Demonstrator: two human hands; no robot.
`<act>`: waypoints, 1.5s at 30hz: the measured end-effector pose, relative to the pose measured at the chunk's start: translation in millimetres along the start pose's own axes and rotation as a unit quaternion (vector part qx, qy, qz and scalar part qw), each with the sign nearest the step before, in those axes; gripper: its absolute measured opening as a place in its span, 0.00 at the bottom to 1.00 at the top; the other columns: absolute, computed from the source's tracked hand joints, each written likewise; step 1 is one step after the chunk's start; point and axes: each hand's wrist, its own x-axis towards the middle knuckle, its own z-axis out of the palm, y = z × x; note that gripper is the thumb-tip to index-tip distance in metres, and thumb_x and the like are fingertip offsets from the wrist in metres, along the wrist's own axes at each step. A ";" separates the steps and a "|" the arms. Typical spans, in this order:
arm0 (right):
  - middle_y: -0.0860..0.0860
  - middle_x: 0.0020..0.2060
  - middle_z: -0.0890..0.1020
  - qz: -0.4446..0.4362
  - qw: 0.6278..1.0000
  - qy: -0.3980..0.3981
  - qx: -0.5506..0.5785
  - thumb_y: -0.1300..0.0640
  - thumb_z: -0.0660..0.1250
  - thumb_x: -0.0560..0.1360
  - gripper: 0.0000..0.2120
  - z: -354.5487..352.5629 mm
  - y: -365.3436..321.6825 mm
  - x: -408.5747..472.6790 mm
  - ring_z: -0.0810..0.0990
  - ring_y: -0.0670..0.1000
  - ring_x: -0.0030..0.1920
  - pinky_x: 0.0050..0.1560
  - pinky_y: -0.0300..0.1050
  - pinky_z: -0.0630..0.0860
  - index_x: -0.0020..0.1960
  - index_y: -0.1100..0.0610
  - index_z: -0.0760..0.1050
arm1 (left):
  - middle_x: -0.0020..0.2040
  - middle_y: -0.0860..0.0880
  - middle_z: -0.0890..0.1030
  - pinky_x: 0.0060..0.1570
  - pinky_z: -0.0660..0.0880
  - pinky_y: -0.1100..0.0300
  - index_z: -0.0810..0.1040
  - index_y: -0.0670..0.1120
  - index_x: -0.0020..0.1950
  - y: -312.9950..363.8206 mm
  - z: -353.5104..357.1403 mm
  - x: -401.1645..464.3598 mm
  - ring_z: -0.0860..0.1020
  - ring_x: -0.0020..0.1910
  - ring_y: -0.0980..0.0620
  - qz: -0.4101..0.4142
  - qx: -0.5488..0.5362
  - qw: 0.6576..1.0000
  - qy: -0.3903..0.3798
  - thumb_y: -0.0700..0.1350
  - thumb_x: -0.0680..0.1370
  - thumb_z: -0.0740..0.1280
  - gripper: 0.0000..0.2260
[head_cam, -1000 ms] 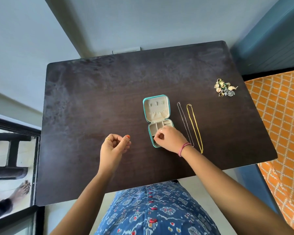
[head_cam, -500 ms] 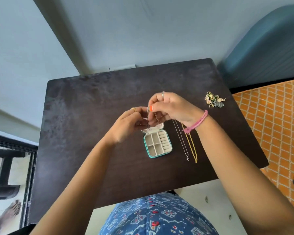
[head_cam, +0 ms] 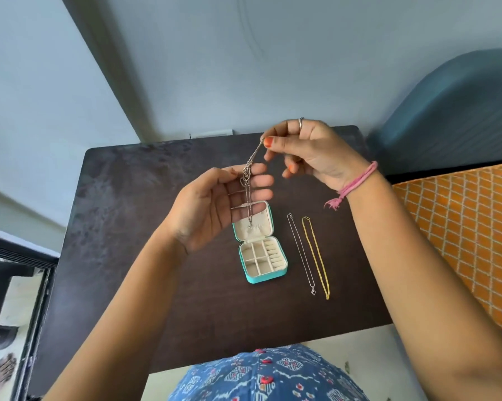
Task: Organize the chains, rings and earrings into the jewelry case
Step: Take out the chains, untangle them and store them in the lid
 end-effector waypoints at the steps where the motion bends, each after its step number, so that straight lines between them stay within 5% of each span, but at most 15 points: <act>1: 0.49 0.36 0.82 -0.001 1.000 0.004 -0.012 0.60 0.68 0.76 0.01 -2.6 0.8 1.3 0.72 0.43 0.25 0.32 0.38 0.77 0.47 0.56 0.78 | 0.51 0.43 0.84 0.56 0.77 0.51 0.79 0.40 0.57 1.7 2.7 -0.5 0.83 0.49 0.47 -0.002 -0.005 1.000 0.001 0.41 0.80 0.50 0.19; 6: 0.50 0.36 0.82 -0.008 0.997 -0.006 -0.070 0.59 0.67 0.77 0.03 -10.1 9.1 5.9 0.78 0.50 0.41 0.48 0.44 0.76 0.49 0.55 0.79 | 0.55 0.43 0.83 0.53 0.79 0.54 0.78 0.40 0.59 9.6 11.2 -1.9 0.83 0.51 0.48 0.003 0.005 1.000 0.002 0.35 0.78 0.51 0.18; 11: 0.56 0.51 0.83 -0.025 0.988 -0.037 -0.146 0.61 0.65 0.77 0.07 -9.1 13.2 4.3 0.79 0.47 0.51 0.60 0.48 0.74 0.53 0.55 0.79 | 0.58 0.42 0.82 0.53 0.80 0.56 0.76 0.39 0.62 12.8 18.2 -3.6 0.82 0.54 0.48 0.034 0.062 0.997 -0.009 0.31 0.74 0.61 0.18; 15: 0.47 0.49 0.83 -0.102 0.988 -0.007 -0.112 0.63 0.66 0.76 0.07 -3.0 5.9 -2.1 0.80 0.42 0.50 0.51 0.35 0.75 0.54 0.56 0.78 | 0.57 0.42 0.83 0.53 0.80 0.57 0.76 0.39 0.62 13.7 20.6 -2.4 0.83 0.54 0.48 0.035 0.080 0.996 0.017 0.34 0.74 0.63 0.16; 21: 0.52 0.50 0.82 -0.197 0.950 -0.076 -0.230 0.60 0.70 0.74 0.09 -4.5 0.3 -13.1 0.81 0.51 0.53 0.55 0.57 0.77 0.52 0.50 0.80 | 0.53 0.45 0.84 0.56 0.78 0.52 0.78 0.41 0.57 17.3 21.5 -6.5 0.83 0.53 0.47 0.021 0.143 0.989 0.013 0.32 0.79 0.59 0.12; 27: 0.53 0.48 0.85 -0.254 0.931 -0.015 -0.260 0.59 0.71 0.73 0.08 -2.9 6.6 -7.2 0.83 0.48 0.51 0.55 0.51 0.79 0.52 0.57 0.81 | 0.56 0.44 0.83 0.49 0.80 0.60 0.76 0.41 0.61 31.4 20.0 -4.7 0.84 0.47 0.51 0.007 0.242 0.970 -0.007 0.34 0.80 0.59 0.12; 31: 0.50 0.48 0.84 -0.247 0.933 0.017 -0.260 0.58 0.70 0.74 0.05 -1.6 9.7 -2.4 0.82 0.48 0.50 0.53 0.50 0.78 0.50 0.51 0.80 | 0.53 0.47 0.84 0.41 0.78 0.62 0.77 0.43 0.59 34.1 17.4 -0.4 0.80 0.36 0.54 0.033 0.322 0.946 0.034 0.33 0.80 0.59 0.12; 33: 0.48 0.48 0.82 -0.220 0.944 0.006 -0.246 0.59 0.69 0.75 0.04 -2.4 8.9 -0.7 0.81 0.47 0.49 0.52 0.49 0.78 0.49 0.51 0.80 | 0.48 0.49 0.85 0.40 0.76 0.58 0.79 0.46 0.55 32.9 14.6 2.1 0.78 0.35 0.53 0.053 0.389 0.916 0.081 0.35 0.80 0.60 0.10; 37: 0.46 0.40 0.80 -0.118 0.983 -0.040 -0.138 0.60 0.66 0.74 0.03 -0.7 4.8 3.9 0.78 0.42 0.42 0.48 0.37 0.75 0.46 0.55 0.77 | 0.36 0.56 0.83 0.30 0.69 0.68 0.80 0.48 0.49 31.8 11.0 7.6 0.72 0.28 0.60 0.086 0.463 0.870 0.143 0.42 0.79 0.65 0.04; 42: 0.52 0.37 0.80 0.008 0.984 -0.056 0.169 0.61 0.62 0.70 0.04 9.8 7.0 10.1 0.81 0.52 0.38 0.47 0.51 0.79 0.43 0.58 0.75 | 0.28 0.55 0.71 0.26 0.56 0.65 0.79 0.46 0.44 32.5 18.9 8.8 0.60 0.24 0.57 0.104 0.257 0.955 0.102 0.40 0.76 0.65 0.04; 45: 0.52 0.37 0.81 0.015 0.977 -0.085 0.195 0.59 0.63 0.71 0.04 15.1 9.0 11.0 0.82 0.52 0.37 0.50 0.54 0.78 0.43 0.57 0.76 | 0.26 0.56 0.70 0.27 0.52 0.61 0.78 0.45 0.42 33.8 25.0 7.2 0.57 0.23 0.58 0.099 0.205 0.969 0.097 0.36 0.77 0.60 0.09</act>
